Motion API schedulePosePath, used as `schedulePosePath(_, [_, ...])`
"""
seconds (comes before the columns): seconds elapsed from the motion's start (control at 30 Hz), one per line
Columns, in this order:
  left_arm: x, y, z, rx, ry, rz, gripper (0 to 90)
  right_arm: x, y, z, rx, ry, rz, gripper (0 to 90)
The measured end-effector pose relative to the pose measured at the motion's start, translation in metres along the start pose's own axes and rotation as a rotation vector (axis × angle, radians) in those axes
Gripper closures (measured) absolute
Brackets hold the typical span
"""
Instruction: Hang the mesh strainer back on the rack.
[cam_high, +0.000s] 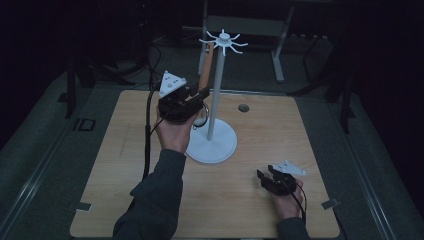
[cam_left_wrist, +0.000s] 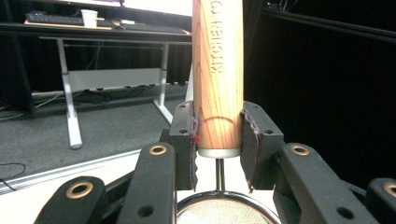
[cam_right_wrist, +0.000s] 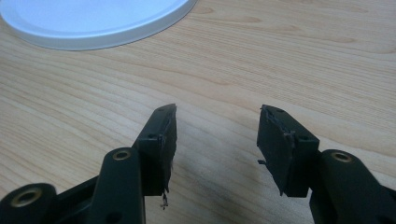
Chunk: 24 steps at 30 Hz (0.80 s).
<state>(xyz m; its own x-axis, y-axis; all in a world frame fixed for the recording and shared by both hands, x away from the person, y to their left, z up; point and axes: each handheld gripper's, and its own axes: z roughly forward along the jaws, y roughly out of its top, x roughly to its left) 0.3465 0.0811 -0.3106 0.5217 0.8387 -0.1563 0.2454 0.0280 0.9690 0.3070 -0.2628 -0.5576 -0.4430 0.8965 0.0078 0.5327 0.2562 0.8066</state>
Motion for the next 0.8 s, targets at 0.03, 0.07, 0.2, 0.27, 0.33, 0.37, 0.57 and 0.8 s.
schedulePosePath(0.03, [0.0,0.0,0.001,0.001,-0.001,0.001,68.9,0.0,0.0,0.0,0.0,0.0,0.0,47.1])
schedulePosePath(0.07, [0.0,0.0,0.002,0.001,-0.001,0.0,68.9,0.0,0.0,0.0,0.0,0.0,0.001,47.0])
schedulePosePath(0.2, [0.0,0.001,0.005,0.004,-0.008,-0.001,68.9,0.0,0.0,0.0,0.0,0.0,0.0,47.0])
schedulePosePath(0.27, [0.0,0.001,0.007,0.007,-0.008,0.002,68.9,0.0,0.0,0.0,-0.001,0.001,0.001,47.0])
schedulePosePath(0.33, [0.0,0.0,0.008,0.01,-0.008,0.0,68.9,0.0,0.0,0.0,-0.002,0.0,-0.001,47.0])
schedulePosePath(0.37, [0.0,0.0,0.009,0.012,-0.009,0.0,68.8,0.0,0.0,0.0,-0.002,-0.001,0.0,47.0])
schedulePosePath(0.57, [0.003,-0.004,0.012,0.027,0.001,-0.012,67.0,0.0,0.0,0.0,-0.002,0.0,0.002,47.0])
schedulePosePath(0.8, [0.009,-0.005,0.009,0.008,0.001,-0.052,62.0,0.0,0.0,0.0,-0.003,-0.002,0.001,46.9])
